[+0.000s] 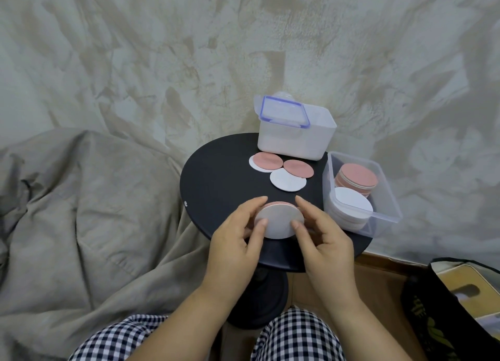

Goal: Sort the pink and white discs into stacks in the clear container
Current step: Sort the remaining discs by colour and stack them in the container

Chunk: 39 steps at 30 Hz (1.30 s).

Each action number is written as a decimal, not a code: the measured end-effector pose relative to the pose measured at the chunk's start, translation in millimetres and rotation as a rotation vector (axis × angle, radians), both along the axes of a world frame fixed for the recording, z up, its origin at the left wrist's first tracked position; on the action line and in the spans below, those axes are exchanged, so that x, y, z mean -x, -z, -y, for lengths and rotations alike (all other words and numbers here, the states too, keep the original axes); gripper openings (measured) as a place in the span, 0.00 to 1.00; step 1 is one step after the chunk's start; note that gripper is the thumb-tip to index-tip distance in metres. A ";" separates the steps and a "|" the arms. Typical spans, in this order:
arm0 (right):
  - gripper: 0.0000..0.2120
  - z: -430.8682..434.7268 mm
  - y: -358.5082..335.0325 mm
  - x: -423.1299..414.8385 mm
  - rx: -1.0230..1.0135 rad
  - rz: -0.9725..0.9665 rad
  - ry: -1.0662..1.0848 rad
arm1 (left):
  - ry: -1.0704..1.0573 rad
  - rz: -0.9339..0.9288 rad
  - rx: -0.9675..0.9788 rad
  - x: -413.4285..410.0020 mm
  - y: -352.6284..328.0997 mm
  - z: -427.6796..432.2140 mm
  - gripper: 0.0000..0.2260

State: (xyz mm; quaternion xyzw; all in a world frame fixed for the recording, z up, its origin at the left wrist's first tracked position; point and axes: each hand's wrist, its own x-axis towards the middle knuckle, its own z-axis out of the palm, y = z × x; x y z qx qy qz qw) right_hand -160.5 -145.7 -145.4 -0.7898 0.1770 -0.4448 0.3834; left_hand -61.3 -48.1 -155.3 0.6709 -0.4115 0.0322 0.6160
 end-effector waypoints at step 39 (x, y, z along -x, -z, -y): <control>0.19 25.6 -17.1 25.2 -0.162 -0.037 -0.116 | -0.005 -0.089 0.012 8.8 -15.6 2.3 0.10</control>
